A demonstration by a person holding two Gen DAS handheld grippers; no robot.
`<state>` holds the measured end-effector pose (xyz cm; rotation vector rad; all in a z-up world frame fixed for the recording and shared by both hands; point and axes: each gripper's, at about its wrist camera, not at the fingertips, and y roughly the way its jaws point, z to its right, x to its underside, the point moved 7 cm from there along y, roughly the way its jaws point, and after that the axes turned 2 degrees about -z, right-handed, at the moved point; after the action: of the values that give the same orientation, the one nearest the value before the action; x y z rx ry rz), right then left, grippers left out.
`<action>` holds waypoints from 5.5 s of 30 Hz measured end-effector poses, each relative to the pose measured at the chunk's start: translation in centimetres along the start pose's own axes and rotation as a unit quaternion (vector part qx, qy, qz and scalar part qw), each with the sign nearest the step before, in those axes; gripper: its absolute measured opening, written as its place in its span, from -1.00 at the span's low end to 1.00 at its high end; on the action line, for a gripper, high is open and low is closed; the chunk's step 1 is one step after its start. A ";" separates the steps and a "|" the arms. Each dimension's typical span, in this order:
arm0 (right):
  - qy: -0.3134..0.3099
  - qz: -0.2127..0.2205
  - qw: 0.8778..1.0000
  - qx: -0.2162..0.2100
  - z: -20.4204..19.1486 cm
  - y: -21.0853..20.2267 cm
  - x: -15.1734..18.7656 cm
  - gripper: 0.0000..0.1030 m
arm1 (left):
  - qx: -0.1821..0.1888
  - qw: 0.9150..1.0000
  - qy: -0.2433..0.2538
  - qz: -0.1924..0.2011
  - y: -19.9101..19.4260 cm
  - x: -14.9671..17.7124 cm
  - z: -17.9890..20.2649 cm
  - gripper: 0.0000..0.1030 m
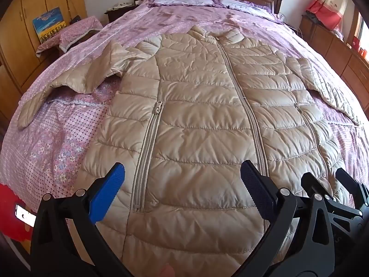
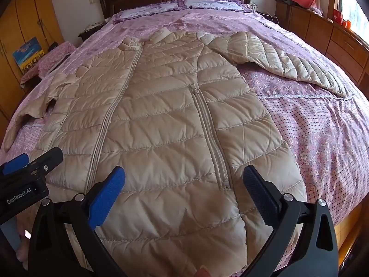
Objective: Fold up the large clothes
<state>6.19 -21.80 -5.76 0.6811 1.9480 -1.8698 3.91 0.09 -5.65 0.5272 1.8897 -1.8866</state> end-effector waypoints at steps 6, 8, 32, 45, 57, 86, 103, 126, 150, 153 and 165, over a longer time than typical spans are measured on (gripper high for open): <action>0.000 -0.001 1.000 0.000 0.1 0.2 0.1 0.90 | -0.001 1.000 0.001 0.000 0.0 0.0 0.0 0.93; 0.001 -0.001 1.000 0.000 0.1 0.2 0.1 0.90 | -0.001 1.000 0.001 0.000 0.0 0.0 0.0 0.93; 0.002 -0.006 1.000 -0.001 0.3 0.3 0.3 0.90 | -0.001 1.000 0.002 -0.005 0.7 0.5 0.3 0.93; 0.001 -0.006 1.000 0.000 0.3 0.3 0.4 0.90 | -0.002 1.000 0.002 -0.005 0.8 0.6 0.3 0.93; 0.001 -0.006 1.000 0.000 0.3 0.3 0.4 0.90 | -0.002 1.000 0.002 -0.006 0.8 0.6 0.3 0.93; 0.012 0.019 1.000 -0.010 2.4 -0.8 -1.8 0.90 | 0.002 1.000 0.014 -0.012 0.7 0.0 1.3 0.93; 0.180 0.029 0.981 0.062 25.4 2.7 -10.0 0.90 | 0.000 0.999 0.037 -0.031 2.5 -3.8 4.2 0.93; 0.270 0.009 0.951 0.148 42.2 9.6 -15.0 0.90 | -0.008 0.995 0.051 -0.082 6.9 -2.5 6.5 0.93; 0.236 0.049 0.968 0.062 35.2 6.0 -15.9 -0.79 | -0.006 0.994 0.064 -0.083 8.8 -1.9 6.6 0.95; 0.229 0.064 0.971 0.036 33.4 3.8 -16.4 -0.81 | -0.005 0.995 0.067 -0.078 8.6 -1.7 6.7 0.95; 0.154 0.111 0.981 -0.039 23.2 -3.0 -19.2 -0.83 | 0.003 0.996 0.074 -0.055 6.3 -2.6 5.5 0.94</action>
<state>18.54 -46.78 6.06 1.1717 2.0142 -1.6215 9.64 -5.33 -9.56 0.5914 2.0462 -1.9702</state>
